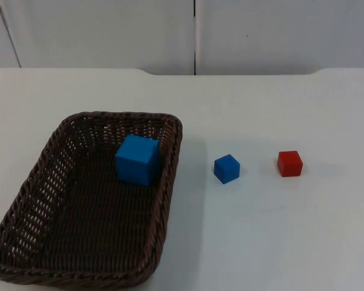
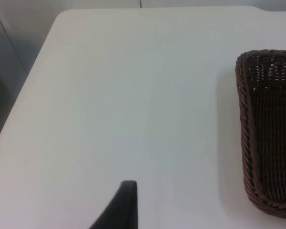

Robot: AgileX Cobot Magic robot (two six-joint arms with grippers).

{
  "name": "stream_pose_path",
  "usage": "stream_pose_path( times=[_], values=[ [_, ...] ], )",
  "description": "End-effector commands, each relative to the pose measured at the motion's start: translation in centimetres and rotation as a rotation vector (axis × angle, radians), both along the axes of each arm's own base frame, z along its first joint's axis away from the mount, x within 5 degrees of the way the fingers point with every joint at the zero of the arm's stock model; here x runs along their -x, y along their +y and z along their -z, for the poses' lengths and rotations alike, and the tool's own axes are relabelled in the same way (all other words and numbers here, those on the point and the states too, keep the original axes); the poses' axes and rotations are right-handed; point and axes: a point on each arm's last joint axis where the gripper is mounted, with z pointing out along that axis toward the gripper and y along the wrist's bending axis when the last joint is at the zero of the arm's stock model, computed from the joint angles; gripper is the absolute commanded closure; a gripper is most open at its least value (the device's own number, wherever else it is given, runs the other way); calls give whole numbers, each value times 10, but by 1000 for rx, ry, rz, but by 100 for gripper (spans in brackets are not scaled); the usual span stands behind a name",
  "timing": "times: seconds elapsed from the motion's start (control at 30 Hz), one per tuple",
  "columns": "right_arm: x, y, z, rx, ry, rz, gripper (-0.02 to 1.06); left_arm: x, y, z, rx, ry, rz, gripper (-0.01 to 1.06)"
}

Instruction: Pick up the basket with the left hand and place the largest block into the basket with the right hand.

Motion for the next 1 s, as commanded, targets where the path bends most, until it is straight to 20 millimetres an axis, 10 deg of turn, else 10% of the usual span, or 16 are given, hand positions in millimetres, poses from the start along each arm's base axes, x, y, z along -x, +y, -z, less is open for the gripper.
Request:
stream_pose_path(
  times=[0.0,0.97],
  values=[
    [0,0,1,-3,-3,34,-1,0,0,1,1,-9,8,0],
    [2,3,1,-2,-4,508,-1,0,0,1,1,-9,8,0]
  ],
)
